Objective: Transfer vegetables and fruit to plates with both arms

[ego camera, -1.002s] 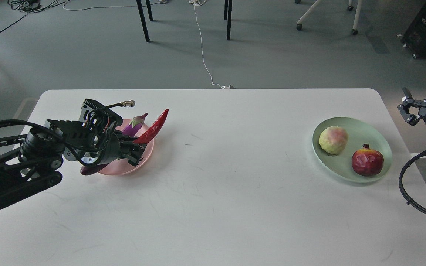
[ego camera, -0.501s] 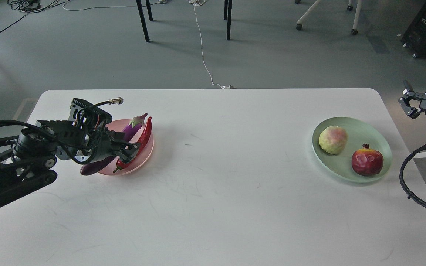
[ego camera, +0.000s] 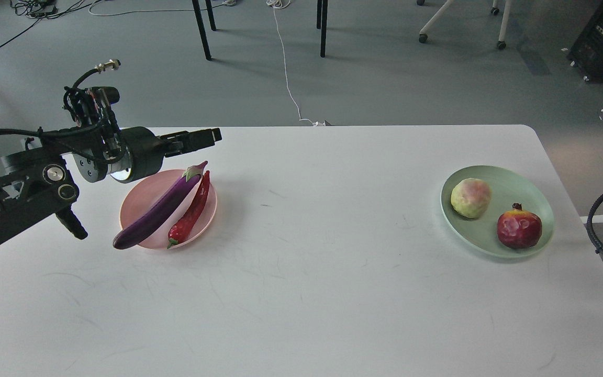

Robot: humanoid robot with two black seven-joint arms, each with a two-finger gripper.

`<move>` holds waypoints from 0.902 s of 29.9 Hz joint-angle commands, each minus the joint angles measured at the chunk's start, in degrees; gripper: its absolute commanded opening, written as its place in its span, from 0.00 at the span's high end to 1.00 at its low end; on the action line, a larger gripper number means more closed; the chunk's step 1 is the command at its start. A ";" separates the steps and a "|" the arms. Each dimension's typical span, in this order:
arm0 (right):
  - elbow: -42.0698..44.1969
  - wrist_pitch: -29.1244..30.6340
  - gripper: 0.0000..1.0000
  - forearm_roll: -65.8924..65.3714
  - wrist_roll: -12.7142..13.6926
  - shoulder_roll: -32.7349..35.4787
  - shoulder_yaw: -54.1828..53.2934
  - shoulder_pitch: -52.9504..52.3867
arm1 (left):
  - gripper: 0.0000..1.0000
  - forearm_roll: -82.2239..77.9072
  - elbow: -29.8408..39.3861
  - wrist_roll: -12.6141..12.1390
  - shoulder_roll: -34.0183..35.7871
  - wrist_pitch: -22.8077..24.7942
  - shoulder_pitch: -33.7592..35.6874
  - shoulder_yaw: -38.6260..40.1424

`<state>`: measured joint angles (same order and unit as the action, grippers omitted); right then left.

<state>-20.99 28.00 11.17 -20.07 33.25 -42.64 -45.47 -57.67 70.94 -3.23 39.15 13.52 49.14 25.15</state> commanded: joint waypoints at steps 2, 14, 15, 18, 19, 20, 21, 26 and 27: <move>1.30 0.00 0.00 0.08 -0.06 -1.43 -0.43 -2.96 | 0.02 21.07 -6.85 5.59 -6.09 -4.28 -1.06 4.38; 3.32 0.00 0.00 -0.01 0.20 -4.07 0.01 -9.29 | 0.02 50.27 -18.72 15.19 -16.12 2.82 -1.15 23.43; 3.32 0.00 0.00 -0.01 0.03 -5.21 -0.25 -9.46 | 0.02 52.63 -20.21 15.10 -16.47 3.53 -1.24 25.11; 2.97 0.00 0.00 0.08 -0.41 -8.20 -1.39 -9.73 | 0.02 60.10 -23.20 15.01 -16.91 4.06 -1.33 26.18; 2.62 0.00 0.00 0.17 -0.41 -8.73 -1.48 -9.81 | 0.02 62.04 -23.82 15.01 -16.91 4.15 -1.50 26.18; 2.36 0.00 0.00 0.08 -0.41 -9.17 -1.57 -9.90 | 0.02 63.71 -24.44 14.92 -16.91 4.24 -1.85 26.27; 2.27 0.00 0.00 0.17 -0.41 -9.61 -1.57 -9.82 | 0.02 64.69 -24.70 14.92 -16.91 4.59 -2.20 26.53; 0.25 0.00 0.01 1.57 0.11 -10.49 -4.55 -7.10 | 0.02 65.93 -24.88 14.92 -16.82 9.85 -4.83 26.97; 0.24 0.00 0.01 1.92 0.38 -10.93 -5.17 -6.40 | 0.02 66.10 -25.14 14.75 -16.65 11.60 -5.80 26.97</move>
<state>-20.30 28.00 12.18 -20.31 23.02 -45.85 -53.70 7.85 46.11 11.74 22.18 21.01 45.62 51.98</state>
